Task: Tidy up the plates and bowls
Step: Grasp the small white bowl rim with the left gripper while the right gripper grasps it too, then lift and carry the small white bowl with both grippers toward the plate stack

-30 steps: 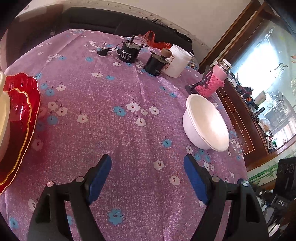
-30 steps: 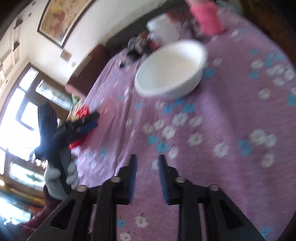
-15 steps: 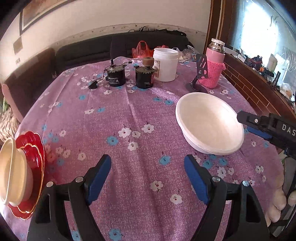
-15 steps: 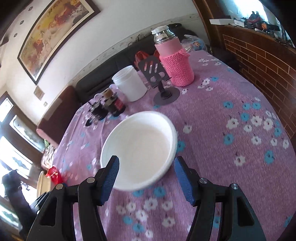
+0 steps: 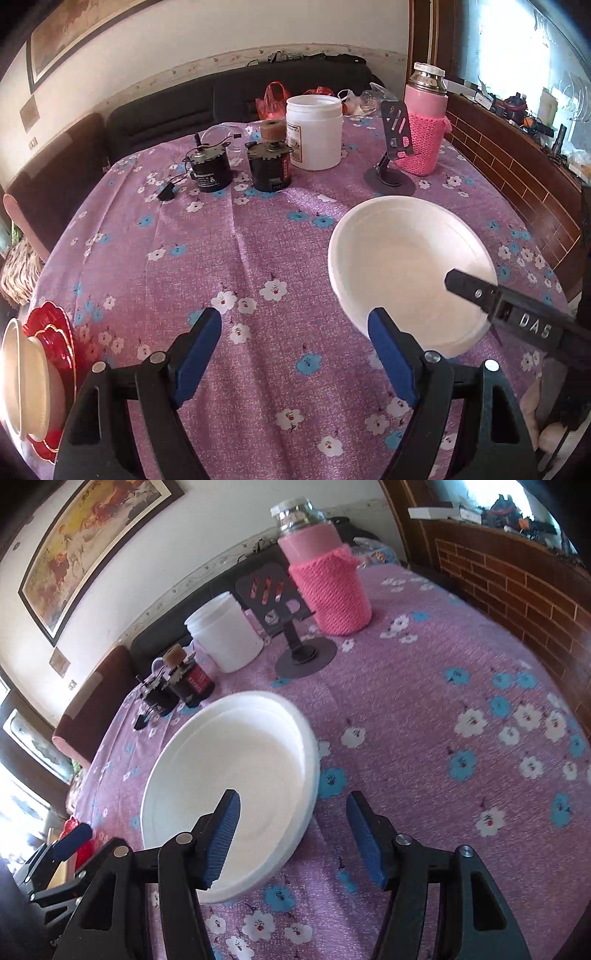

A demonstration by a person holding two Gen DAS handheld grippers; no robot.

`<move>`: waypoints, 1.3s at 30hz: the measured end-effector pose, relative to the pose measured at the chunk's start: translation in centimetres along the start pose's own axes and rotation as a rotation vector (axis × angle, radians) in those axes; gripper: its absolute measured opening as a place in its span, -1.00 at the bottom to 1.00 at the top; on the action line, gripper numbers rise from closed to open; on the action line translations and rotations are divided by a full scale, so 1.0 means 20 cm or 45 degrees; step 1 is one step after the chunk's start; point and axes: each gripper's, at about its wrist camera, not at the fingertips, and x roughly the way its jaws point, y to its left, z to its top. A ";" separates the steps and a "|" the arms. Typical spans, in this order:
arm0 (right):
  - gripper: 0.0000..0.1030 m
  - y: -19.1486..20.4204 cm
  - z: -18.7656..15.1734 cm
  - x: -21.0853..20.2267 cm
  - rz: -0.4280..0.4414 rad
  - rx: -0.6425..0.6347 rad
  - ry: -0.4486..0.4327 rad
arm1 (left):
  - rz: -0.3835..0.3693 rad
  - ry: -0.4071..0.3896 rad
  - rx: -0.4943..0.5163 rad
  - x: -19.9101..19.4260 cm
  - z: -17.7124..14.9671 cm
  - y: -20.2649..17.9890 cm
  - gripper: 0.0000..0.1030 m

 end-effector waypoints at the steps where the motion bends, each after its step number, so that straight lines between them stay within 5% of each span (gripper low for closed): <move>1: 0.13 0.00 0.00 0.01 0.001 -0.001 0.008 | -0.023 0.010 -0.026 0.02 0.02 0.00 0.66; 15: 0.10 0.01 -0.01 0.01 -0.012 -0.022 -0.001 | -0.215 0.195 -0.176 0.36 0.15 -0.01 0.64; 17: 0.09 0.01 -0.01 0.00 -0.012 -0.028 -0.005 | -0.236 0.206 -0.183 0.37 0.15 -0.02 0.52; 21: -0.15 0.01 -0.02 0.00 -0.008 -0.031 0.002 | -0.256 0.244 -0.157 0.39 0.14 -0.05 -0.26; 25: -0.33 0.01 -0.02 0.01 -0.002 -0.023 0.007 | -0.270 0.248 -0.169 0.39 0.13 -0.04 -0.58; 39: -0.60 0.02 -0.03 -0.01 0.031 -0.022 -0.024 | -0.294 0.231 -0.192 0.32 0.07 -0.01 -0.64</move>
